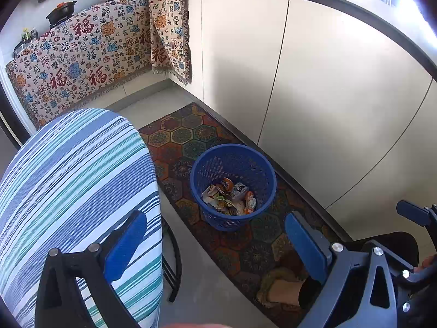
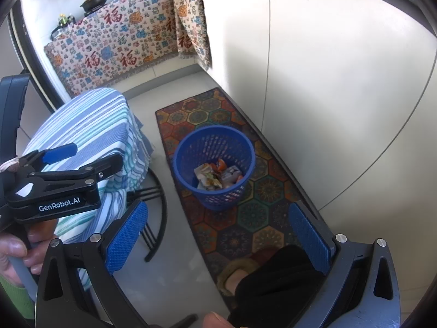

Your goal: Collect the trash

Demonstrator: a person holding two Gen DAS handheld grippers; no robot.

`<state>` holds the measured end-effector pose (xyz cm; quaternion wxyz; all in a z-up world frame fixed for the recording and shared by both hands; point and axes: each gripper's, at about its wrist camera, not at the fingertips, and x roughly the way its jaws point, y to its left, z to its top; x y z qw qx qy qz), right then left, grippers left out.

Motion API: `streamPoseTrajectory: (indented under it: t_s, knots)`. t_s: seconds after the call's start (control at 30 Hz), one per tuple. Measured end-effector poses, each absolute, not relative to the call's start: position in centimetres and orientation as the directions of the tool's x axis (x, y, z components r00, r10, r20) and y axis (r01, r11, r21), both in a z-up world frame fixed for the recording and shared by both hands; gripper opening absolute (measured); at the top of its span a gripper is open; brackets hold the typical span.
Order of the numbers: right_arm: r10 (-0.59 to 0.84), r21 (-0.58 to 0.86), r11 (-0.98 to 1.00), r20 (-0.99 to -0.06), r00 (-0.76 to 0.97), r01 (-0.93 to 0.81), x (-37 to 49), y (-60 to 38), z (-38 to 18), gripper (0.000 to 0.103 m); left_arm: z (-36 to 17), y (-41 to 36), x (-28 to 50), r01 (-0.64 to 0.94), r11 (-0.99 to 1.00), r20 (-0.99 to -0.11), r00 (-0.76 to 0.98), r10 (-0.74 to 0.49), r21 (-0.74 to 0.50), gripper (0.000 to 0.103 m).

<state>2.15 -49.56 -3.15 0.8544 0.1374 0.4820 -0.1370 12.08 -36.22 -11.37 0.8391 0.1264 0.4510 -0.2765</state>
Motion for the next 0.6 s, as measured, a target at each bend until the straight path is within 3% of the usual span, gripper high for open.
streamPoseTrajectory:
  t_s: [0.6]
  knots:
    - [-0.101,0.101,0.919,-0.874,0.476,0.381,2.13,-49.94,-3.82,0.103,-11.43,-36.10,11.52,0.595,0.803,-0.822,0.440,-0.362,-0.036,0.103]
